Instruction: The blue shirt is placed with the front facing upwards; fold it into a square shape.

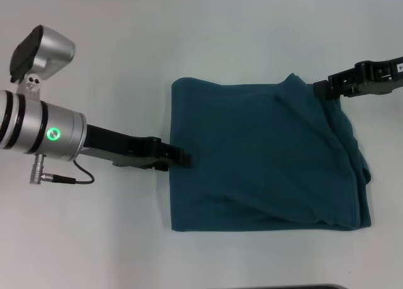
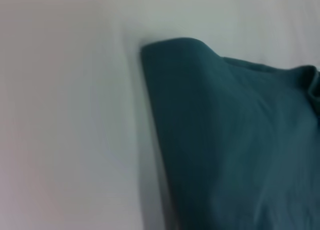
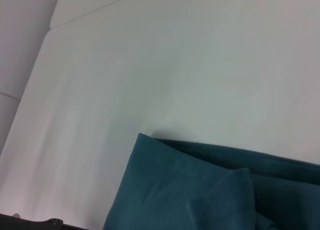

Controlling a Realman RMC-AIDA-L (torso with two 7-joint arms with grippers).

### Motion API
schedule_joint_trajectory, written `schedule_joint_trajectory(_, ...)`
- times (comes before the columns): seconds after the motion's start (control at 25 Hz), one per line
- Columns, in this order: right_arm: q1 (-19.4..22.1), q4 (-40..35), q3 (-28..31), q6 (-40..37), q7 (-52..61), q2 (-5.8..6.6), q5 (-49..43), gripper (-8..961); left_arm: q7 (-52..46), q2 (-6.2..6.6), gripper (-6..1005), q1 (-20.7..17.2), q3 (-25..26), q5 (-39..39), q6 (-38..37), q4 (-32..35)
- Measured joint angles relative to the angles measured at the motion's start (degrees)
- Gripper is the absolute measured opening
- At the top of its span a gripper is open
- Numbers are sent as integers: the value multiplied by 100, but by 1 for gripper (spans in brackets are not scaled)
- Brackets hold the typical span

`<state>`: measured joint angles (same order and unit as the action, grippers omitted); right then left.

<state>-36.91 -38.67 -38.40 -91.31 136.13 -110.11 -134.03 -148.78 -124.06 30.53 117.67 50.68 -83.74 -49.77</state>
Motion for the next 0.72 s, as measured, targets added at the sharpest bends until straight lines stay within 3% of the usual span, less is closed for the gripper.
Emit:
schedule_joint_trajectory(0.4,0,0,0,16,-7,-1,0,414,40,8,603,-23,97,11,-170,-20)
schedule_joint_trajectory(0.72,0,0,56,-19,-6,4,0,414,-118,-6,607,187,48,-36,40,314)
